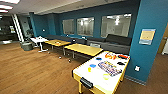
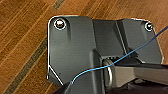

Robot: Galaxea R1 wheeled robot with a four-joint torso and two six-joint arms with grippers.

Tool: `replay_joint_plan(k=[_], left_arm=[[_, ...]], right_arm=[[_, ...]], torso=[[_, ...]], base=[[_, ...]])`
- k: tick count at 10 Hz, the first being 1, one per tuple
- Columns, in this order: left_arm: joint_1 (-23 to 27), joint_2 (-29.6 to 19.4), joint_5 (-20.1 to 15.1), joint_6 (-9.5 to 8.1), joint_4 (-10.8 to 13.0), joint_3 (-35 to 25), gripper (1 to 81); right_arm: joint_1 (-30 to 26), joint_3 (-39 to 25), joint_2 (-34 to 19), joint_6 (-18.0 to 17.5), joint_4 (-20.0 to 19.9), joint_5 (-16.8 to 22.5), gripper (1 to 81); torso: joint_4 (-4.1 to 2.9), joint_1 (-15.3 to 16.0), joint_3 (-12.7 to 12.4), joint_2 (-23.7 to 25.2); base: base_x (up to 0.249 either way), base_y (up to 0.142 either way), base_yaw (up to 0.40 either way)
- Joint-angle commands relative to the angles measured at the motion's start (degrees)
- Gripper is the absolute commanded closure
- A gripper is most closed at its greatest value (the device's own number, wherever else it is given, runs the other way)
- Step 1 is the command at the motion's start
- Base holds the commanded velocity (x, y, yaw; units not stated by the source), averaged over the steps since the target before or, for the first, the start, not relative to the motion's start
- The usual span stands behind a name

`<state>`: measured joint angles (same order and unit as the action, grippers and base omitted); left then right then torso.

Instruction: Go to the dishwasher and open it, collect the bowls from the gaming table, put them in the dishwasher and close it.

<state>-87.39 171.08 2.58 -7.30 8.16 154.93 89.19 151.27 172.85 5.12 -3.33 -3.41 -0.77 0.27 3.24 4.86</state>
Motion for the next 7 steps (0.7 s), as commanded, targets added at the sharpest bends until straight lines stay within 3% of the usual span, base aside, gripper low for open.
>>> replay_joint_plan(k=[1, 7], left_arm=[[3.06, -0.3, -2.76, 0.36, 0.28, -0.06, 1.0], [3.14, -0.21, -2.76, 0.36, 0.28, -0.06, 1.0]], right_arm=[[-2.92, -0.38, -0.11, 0.24, 0.52, 2.8, 1.0], [-3.09, -0.38, -0.2, 0.24, 0.6, 2.89, 1.0]], torso=[[0.0, 0.0, 0.0, 0.0], [0.0, 0.02, 0.0, 0.0]], base=[[0.19, 0.08, 0.0], [0.19, 0.07, 0.0]])
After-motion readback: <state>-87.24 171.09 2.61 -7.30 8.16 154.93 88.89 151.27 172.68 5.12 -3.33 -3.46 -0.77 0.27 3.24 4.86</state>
